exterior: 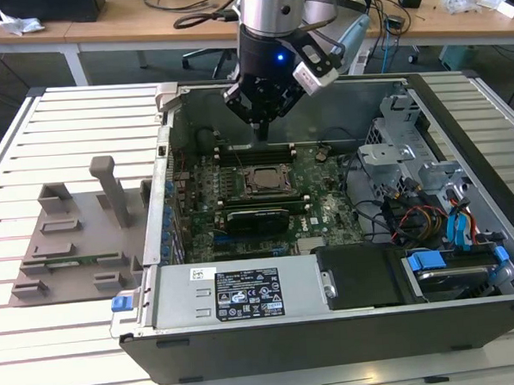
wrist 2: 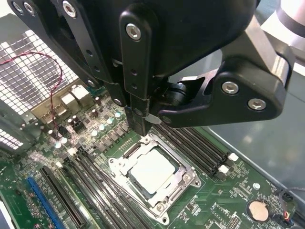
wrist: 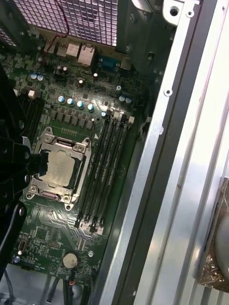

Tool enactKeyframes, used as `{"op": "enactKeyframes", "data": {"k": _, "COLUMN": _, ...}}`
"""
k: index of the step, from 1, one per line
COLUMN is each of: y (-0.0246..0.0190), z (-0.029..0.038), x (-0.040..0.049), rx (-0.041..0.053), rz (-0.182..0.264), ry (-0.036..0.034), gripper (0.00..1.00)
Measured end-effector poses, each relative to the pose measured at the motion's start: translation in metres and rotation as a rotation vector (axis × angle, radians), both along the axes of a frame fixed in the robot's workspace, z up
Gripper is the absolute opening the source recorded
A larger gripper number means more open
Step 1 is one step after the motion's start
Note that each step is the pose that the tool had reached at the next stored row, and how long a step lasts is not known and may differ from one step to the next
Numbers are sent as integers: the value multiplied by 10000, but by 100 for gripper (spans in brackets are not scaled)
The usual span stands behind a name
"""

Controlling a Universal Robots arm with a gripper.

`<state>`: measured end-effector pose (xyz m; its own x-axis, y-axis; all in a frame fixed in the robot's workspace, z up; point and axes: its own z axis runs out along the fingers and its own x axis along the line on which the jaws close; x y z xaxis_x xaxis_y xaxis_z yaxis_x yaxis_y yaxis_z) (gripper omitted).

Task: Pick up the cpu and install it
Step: 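Install the first cpu locking lever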

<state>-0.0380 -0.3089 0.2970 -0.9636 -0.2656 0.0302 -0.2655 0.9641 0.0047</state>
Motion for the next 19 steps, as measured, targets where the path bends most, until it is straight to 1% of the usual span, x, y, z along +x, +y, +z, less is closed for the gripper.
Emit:
{"op": "enactKeyframes", "data": {"k": 3, "y": 0, "z": 0, "x": 0, "rx": 0, "rz": 349, "ry": 0, "gripper": 11}}
{"op": "enactKeyframes", "data": {"k": 11, "y": 0, "z": 0, "x": 0, "rx": 0, "rz": 844, "ry": 0, "gripper": 11}}
{"op": "enactKeyframes", "data": {"k": 15, "y": 0, "z": 0, "x": 0, "rx": 1, "rz": 1073, "ry": 0, "gripper": 11}}
{"op": "enactKeyframes", "data": {"k": 19, "y": 0, "z": 0, "x": 0, "rx": 0, "rz": 1117, "ry": 0, "gripper": 11}}
